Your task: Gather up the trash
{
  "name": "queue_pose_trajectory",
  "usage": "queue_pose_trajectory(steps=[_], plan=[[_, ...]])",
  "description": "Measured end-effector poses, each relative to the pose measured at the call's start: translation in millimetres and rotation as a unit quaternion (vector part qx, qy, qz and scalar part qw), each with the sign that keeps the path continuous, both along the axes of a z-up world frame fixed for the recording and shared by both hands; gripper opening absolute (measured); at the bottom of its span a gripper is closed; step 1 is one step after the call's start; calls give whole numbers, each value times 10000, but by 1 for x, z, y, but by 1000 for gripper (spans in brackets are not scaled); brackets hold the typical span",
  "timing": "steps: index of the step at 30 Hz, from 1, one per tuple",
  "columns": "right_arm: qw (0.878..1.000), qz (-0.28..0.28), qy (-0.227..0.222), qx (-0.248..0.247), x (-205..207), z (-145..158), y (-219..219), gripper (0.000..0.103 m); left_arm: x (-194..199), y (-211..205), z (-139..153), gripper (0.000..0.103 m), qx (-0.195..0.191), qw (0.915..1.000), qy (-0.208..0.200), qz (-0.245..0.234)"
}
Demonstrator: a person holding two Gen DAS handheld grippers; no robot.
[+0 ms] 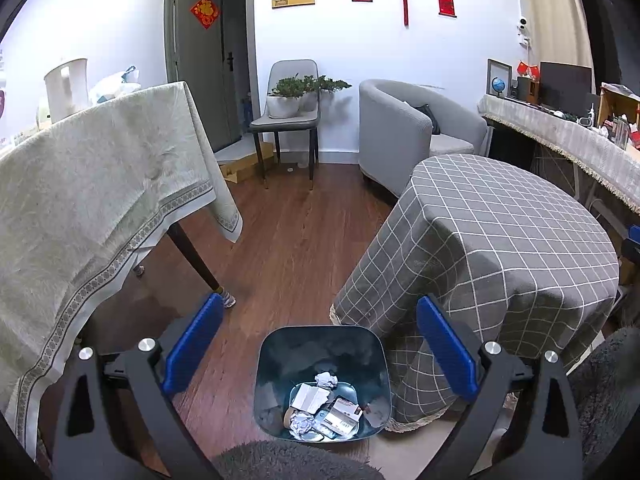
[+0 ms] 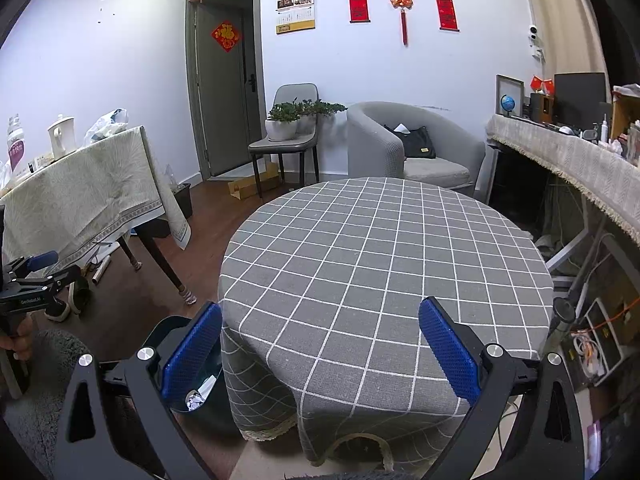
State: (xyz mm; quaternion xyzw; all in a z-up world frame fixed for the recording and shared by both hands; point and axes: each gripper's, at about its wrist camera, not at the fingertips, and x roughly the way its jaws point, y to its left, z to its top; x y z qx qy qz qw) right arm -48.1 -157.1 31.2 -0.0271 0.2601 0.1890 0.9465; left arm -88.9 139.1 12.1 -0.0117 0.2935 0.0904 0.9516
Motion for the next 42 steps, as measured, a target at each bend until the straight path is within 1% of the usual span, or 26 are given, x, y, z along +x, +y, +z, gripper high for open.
queue_pose_trajectory(steps=[15, 42], plan=[[10000, 6, -9, -29, 0, -1, 1, 100, -1, -3, 2, 99, 59, 10000, -11, -12], [9998, 86, -9, -185, -1, -2, 4, 100, 0, -4, 2, 99, 44, 10000, 2, 1]])
